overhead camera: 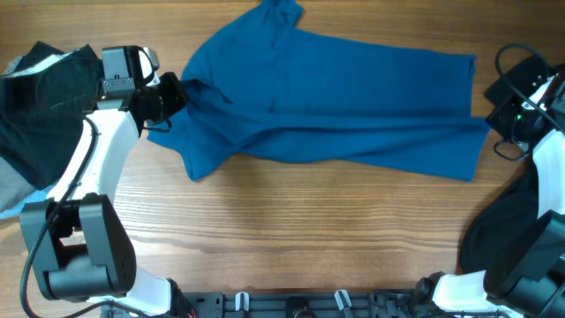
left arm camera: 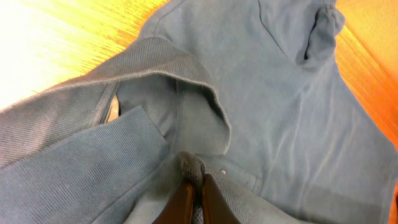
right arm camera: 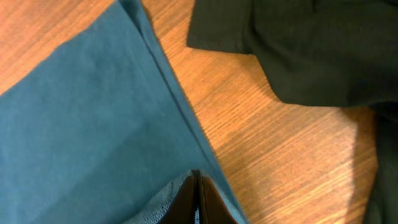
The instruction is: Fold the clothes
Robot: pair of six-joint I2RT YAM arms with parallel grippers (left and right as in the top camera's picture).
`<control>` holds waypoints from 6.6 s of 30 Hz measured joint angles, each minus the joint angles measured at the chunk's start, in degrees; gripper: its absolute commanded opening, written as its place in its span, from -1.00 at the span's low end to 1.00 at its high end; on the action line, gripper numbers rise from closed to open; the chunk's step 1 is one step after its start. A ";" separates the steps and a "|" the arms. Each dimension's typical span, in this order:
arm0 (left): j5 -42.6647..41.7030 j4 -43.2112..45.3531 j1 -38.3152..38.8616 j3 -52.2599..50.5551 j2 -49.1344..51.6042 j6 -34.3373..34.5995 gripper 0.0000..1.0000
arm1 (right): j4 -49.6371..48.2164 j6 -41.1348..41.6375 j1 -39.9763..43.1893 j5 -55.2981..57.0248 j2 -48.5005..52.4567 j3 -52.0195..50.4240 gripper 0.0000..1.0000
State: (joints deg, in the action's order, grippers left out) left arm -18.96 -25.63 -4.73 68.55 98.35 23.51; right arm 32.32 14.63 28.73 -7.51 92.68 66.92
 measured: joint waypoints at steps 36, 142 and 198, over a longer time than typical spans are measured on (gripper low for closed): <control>1.99 -7.52 0.04 0.00 0.00 2.73 -0.03 | 5.16 -0.68 -3.96 1.51 4.61 0.00 0.05; 9.46 -10.54 1.18 6.95 8.52 -0.50 -0.92 | 9.05 -0.63 -3.96 5.20 17.05 0.48 -0.39; 14.62 -10.08 -1.22 5.14 13.27 -0.50 -0.25 | 13.97 5.73 -4.26 11.58 8.11 1.22 0.13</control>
State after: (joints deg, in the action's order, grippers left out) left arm -4.34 -35.70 -5.96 73.69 111.61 23.00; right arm 46.28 20.36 24.47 4.08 100.79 68.14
